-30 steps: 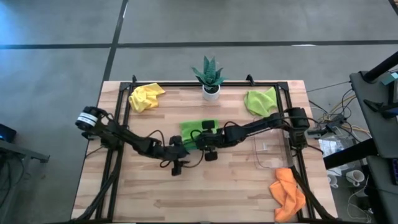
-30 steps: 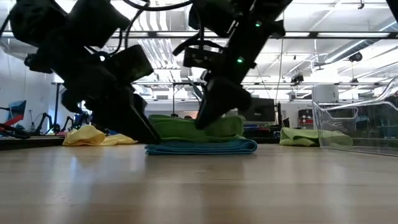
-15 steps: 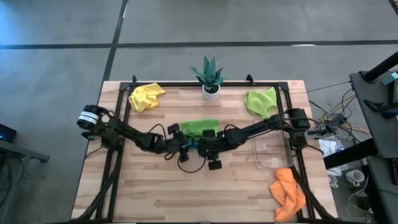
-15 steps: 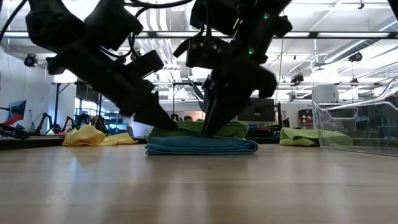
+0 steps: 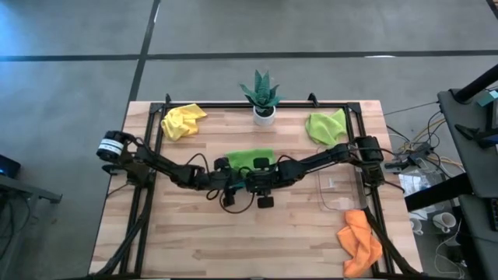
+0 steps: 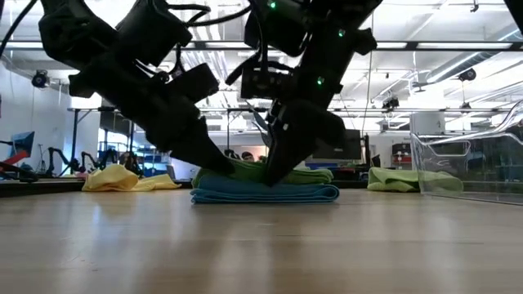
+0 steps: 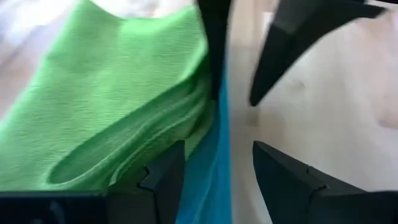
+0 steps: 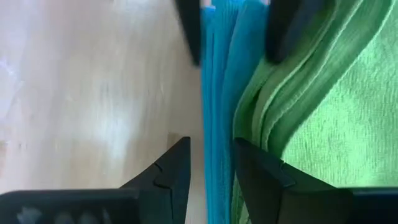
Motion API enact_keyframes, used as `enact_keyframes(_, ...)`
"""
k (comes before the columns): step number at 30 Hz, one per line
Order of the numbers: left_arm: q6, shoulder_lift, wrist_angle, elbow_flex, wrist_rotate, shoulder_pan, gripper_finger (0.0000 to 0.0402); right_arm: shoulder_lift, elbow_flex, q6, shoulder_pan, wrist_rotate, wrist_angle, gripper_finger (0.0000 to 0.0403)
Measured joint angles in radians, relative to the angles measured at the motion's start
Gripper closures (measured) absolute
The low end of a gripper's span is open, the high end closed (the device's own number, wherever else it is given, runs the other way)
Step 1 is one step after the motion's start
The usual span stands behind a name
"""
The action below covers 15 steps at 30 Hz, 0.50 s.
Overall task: Fold microfiber towels
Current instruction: Stack the green towel on top of the blue towel
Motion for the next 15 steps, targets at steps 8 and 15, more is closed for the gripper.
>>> enact_keyframes(8,-0.001,0.0,-0.056,-0.001,0.171,-0.002,0.0228,0.003,-0.014,-0.01,-0.014,-0.025,-0.014,0.0287)
enact_keyframes(15,-0.078,-0.051,-0.063,0.012,0.365,-0.004,0.0228,-0.015,0.002,-0.021,-0.006,-0.145,-0.124,0.0287)
